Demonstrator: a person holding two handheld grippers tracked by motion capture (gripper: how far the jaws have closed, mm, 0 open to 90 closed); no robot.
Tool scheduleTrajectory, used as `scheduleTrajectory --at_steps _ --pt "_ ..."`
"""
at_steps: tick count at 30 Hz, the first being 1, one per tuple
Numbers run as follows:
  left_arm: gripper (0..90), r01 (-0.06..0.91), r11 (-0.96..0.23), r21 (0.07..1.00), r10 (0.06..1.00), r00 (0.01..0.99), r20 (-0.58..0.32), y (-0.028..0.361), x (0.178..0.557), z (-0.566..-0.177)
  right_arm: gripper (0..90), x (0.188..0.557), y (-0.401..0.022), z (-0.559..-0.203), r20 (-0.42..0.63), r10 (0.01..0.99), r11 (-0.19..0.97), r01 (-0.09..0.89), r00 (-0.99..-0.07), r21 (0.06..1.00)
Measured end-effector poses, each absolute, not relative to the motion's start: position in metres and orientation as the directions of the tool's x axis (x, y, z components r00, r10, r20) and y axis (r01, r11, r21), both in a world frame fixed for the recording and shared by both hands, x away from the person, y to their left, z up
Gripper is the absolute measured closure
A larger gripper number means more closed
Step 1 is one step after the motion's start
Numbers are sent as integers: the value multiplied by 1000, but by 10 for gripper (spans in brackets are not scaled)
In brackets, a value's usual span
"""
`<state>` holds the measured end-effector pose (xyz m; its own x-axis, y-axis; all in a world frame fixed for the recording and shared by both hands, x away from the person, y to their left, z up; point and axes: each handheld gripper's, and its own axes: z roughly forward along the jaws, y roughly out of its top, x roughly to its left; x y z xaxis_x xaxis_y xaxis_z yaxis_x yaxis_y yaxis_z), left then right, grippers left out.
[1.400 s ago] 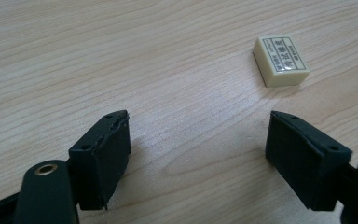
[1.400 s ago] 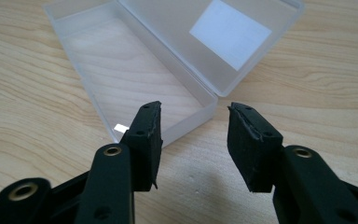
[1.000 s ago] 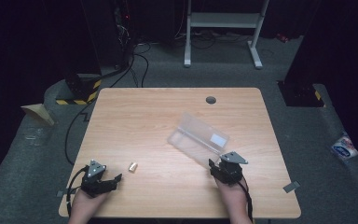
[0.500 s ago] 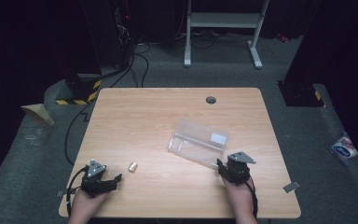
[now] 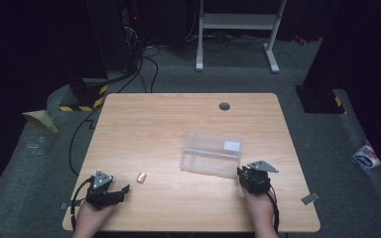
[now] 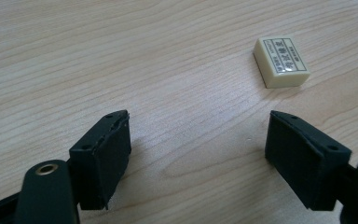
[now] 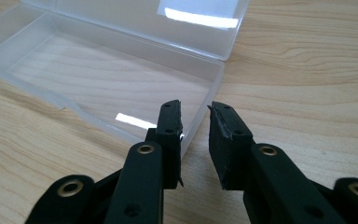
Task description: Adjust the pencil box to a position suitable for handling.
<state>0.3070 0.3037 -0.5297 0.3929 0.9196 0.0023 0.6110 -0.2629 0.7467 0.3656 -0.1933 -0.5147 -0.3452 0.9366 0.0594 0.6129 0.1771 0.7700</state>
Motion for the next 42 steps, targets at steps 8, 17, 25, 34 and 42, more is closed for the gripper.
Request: scheduleTrajectory --at_steps 8,17,25,34,42 --pt "226 610 -263 747 919 394 2 304 307 -530 753 368 -186 -517 57 931 195 623 -361 757" --pt "240 614 -258 746 922 387 0 304 306 -529 758 369 -174 -516 55 916 219 610 -397 762" --pt "240 610 -257 750 922 388 -1 304 304 -530 764 371 -155 -517 48 895 254 593 -444 764" --pt "239 609 -258 750 921 390 0 304 304 -530 772 370 -139 -517 47 881 275 589 -471 760" --pt "238 609 -259 750 920 392 0 304 304 -530 771 371 -141 -518 37 882 279 584 -470 762"
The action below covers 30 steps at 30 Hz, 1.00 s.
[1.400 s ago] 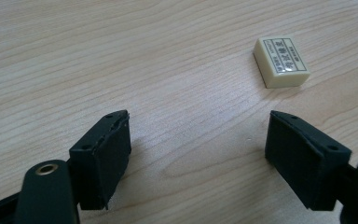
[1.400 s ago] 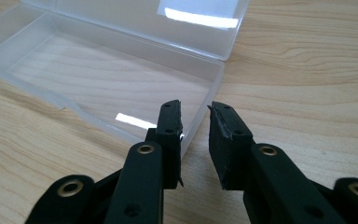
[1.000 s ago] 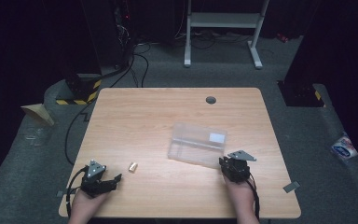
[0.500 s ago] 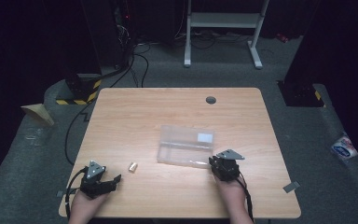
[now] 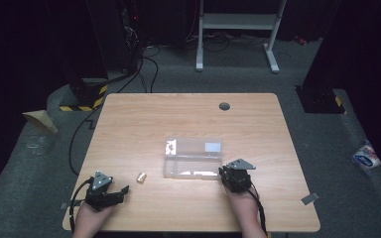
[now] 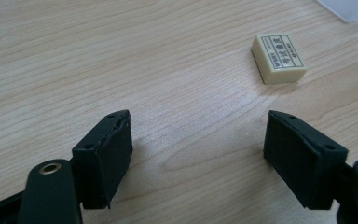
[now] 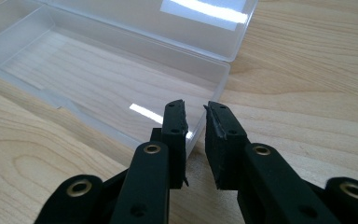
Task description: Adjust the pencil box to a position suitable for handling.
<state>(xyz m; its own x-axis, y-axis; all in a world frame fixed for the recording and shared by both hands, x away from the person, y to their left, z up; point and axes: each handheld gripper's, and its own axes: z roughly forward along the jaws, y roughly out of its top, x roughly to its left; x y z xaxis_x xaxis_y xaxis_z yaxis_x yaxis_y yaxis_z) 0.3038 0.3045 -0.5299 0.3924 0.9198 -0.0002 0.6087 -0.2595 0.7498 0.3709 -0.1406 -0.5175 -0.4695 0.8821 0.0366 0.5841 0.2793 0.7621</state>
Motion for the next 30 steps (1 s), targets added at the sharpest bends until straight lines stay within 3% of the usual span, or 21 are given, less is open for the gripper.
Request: scheduleTrajectory --at_steps 21,30 --pt "237 609 -260 750 920 393 0 304 304 -530 772 374 -143 -519 30 885 279 579 -465 766" --pt "237 609 -261 749 919 395 -2 305 304 -530 667 365 -156 -503 34 891 238 531 -452 813"
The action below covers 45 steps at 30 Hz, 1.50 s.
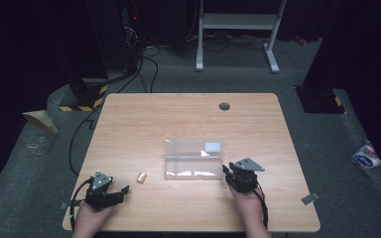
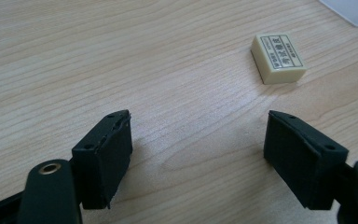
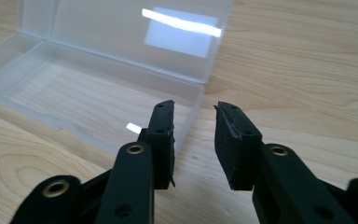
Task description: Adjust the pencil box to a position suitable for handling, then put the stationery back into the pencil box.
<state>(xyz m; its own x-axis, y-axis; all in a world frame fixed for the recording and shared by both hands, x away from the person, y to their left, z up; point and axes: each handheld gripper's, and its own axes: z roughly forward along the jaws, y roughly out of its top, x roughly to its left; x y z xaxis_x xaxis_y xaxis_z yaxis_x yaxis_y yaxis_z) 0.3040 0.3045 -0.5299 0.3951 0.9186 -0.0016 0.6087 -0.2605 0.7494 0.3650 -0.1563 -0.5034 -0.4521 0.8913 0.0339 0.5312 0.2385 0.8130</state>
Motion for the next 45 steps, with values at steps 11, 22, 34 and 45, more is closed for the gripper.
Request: scheduleTrajectory --at_steps 11,22,34,45 --pt "199 608 -285 741 904 427 -3 304 307 -529 583 361 -212 -511 49 946 159 588 -321 793" --pt "247 633 -246 734 908 415 -53 310 316 -517 428 356 -235 -520 -16 969 172 624 -246 762" --pt "247 594 -258 762 901 433 -33 290 329 -499 330 356 -238 -524 -13 971 173 660 -240 731" --pt "259 557 -322 765 863 505 -4 251 331 -497 329 355 -238 -524 -21 965 191 652 -260 733"
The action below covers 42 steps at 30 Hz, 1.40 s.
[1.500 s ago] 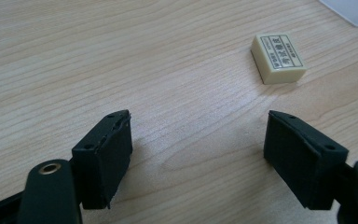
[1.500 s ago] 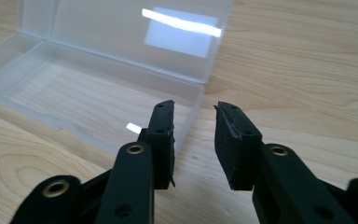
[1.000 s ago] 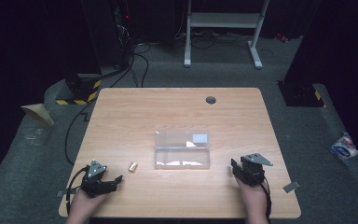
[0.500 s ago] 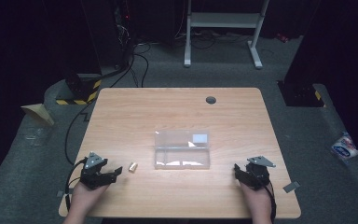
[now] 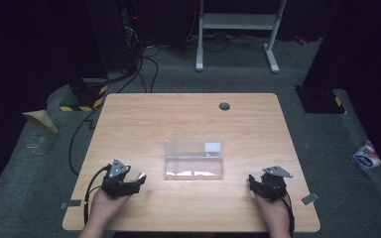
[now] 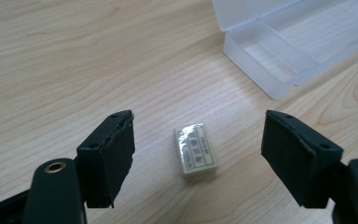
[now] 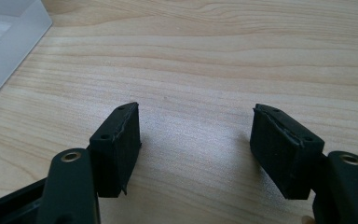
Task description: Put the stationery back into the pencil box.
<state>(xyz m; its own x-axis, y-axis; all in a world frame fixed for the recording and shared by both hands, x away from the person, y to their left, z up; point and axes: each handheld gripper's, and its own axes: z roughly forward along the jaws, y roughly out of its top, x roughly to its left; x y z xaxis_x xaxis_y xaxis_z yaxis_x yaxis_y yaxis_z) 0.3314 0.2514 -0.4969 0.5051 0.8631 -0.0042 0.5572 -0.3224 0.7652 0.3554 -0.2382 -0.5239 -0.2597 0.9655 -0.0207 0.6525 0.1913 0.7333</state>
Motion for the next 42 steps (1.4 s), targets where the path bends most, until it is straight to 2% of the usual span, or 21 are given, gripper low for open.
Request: scheduleTrajectory --at_steps 3,9,15,20,23,29,38,42 --pt "266 552 -354 755 855 518 22 246 332 -503 329 355 -238 -524 -21 965 191 652 -260 733" --pt "288 571 -342 747 855 518 -4 244 331 -512 330 355 -238 -524 -20 964 194 653 -265 732" --pt "271 575 -385 722 853 521 41 235 331 -518 330 355 -238 -524 -21 963 197 651 -268 733" --pt "273 580 -384 718 860 509 49 233 330 -523 331 354 -239 -524 -19 963 196 652 -268 732" --pt "288 601 -344 722 877 480 18 237 329 -524 331 354 -239 -524 -20 963 197 651 -269 733" --pt "388 623 -258 739 898 437 -55 245 329 -524 332 354 -239 -524 -20 963 197 651 -269 733" --pt "593 603 -274 749 912 410 4 238 333 -525 332 354 -238 -524 -19 964 194 653 -266 732" --pt "648 598 -269 755 916 401 8 238 335 -525 332 354 -238 -524 -18 964 194 653 -266 732"
